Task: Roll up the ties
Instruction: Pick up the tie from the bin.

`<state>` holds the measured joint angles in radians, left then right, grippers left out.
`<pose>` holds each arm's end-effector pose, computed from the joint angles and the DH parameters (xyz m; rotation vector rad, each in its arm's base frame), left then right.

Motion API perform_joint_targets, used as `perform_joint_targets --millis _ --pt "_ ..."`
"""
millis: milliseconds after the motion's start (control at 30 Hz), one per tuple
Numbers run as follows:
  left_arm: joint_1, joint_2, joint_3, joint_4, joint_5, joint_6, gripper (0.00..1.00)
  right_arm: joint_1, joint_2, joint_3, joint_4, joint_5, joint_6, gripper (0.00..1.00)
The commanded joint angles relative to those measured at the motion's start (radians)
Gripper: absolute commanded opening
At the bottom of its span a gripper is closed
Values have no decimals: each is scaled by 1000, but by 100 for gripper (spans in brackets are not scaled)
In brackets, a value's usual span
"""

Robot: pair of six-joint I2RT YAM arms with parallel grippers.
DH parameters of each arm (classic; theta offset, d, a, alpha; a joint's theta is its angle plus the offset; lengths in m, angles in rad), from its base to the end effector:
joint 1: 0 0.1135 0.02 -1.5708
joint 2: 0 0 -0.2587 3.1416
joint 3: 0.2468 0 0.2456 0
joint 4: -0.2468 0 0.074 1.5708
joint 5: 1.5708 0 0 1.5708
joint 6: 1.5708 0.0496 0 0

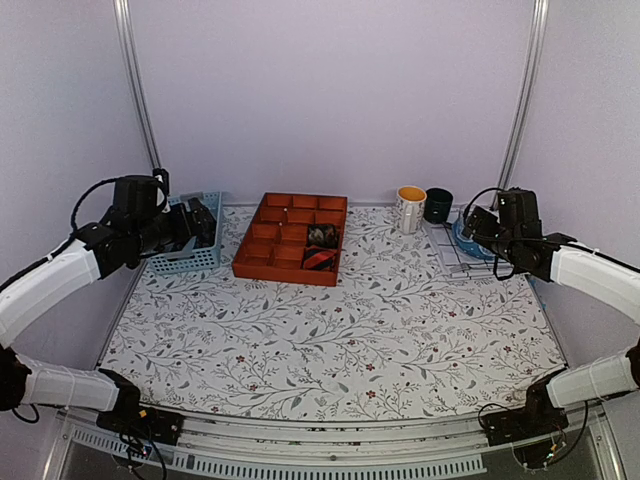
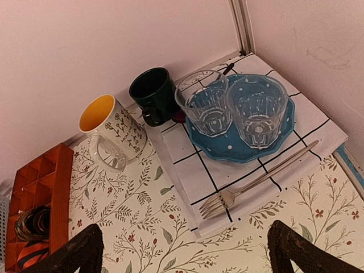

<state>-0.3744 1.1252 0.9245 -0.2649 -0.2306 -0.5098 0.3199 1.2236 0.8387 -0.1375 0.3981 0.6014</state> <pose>0.2490 -0.0857 0.3034 -0.2824 2.0186 -0.3236 0.2709 0.0695 0.2632 0.5214 1.9850 0.1556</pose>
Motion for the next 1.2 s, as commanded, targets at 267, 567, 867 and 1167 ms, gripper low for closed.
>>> perform_joint_targets --millis 267,567,867,1167 --pt "35 -3 0 -49 -143 40 96 1 -20 -49 55 -1 -11 100" --pt "249 283 280 -118 102 37 90 52 -47 -53 69 -193 -52 100" --pt "308 689 550 -212 90 126 80 83 -69 -76 45 -298 -70 98" --pt "318 930 685 -274 170 127 71 90 -72 -87 64 -312 -71 98"
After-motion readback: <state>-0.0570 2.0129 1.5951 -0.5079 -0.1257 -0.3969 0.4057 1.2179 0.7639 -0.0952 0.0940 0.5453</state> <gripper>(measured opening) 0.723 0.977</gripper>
